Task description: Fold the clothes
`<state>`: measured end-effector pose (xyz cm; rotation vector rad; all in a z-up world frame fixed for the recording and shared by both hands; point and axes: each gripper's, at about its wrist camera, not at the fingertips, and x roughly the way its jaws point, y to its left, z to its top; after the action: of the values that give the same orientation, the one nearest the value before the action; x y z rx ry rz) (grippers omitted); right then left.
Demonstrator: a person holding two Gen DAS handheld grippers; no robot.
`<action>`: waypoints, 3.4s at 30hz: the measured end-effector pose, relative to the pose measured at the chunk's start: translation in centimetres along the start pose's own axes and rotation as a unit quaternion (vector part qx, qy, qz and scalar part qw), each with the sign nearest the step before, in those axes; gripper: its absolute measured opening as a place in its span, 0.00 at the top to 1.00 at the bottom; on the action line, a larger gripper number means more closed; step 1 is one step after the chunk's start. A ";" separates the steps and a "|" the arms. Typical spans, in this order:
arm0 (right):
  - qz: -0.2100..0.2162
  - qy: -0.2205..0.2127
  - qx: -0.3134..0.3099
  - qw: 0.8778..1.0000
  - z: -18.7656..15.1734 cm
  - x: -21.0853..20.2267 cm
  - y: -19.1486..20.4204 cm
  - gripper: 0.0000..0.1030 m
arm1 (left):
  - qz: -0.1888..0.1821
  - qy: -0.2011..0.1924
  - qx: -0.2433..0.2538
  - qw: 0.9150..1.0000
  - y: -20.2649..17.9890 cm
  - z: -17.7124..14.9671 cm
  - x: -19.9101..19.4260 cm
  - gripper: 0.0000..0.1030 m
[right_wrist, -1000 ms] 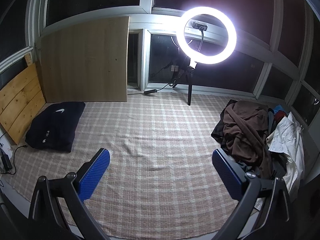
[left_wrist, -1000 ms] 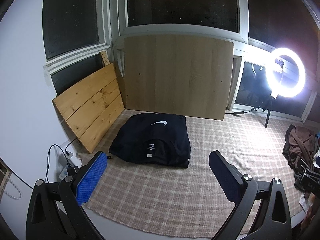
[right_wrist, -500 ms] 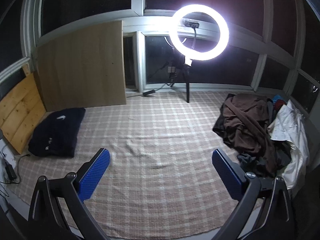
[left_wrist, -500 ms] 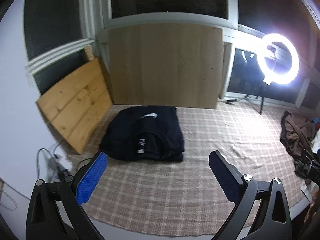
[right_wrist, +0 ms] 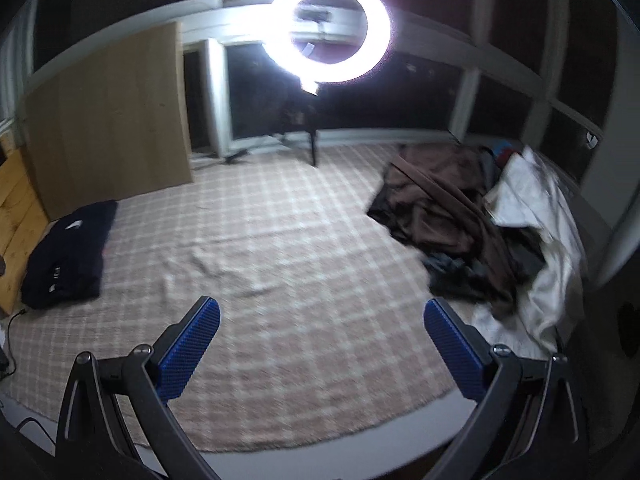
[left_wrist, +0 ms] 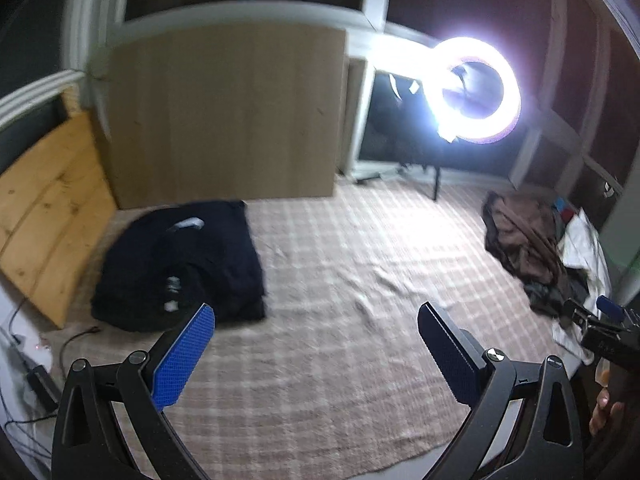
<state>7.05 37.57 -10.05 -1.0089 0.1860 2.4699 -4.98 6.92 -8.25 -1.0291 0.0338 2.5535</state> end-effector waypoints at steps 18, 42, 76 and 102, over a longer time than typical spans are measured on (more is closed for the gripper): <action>-0.056 -0.009 0.062 0.997 -1.1 -0.5 -12.0 0.00 | -0.033 0.032 0.074 0.996 -8.8 1.0 5.0 0.01; -0.034 -0.050 0.049 0.997 11.5 12.9 -37.1 0.00 | 0.012 0.036 0.038 0.999 -25.3 9.3 11.1 0.01; -0.049 0.076 -0.007 0.996 10.8 24.2 -42.5 0.13 | -0.003 0.076 0.094 0.993 -31.5 9.5 15.6 0.01; 0.000 -0.017 -0.097 0.995 17.1 18.2 -39.2 0.24 | -0.012 0.079 0.121 0.989 -31.9 7.4 14.1 0.01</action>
<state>3.26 83.86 -8.40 -1.0419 -0.0656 2.5407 -7.60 42.47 -8.49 -1.1240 0.3622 2.3692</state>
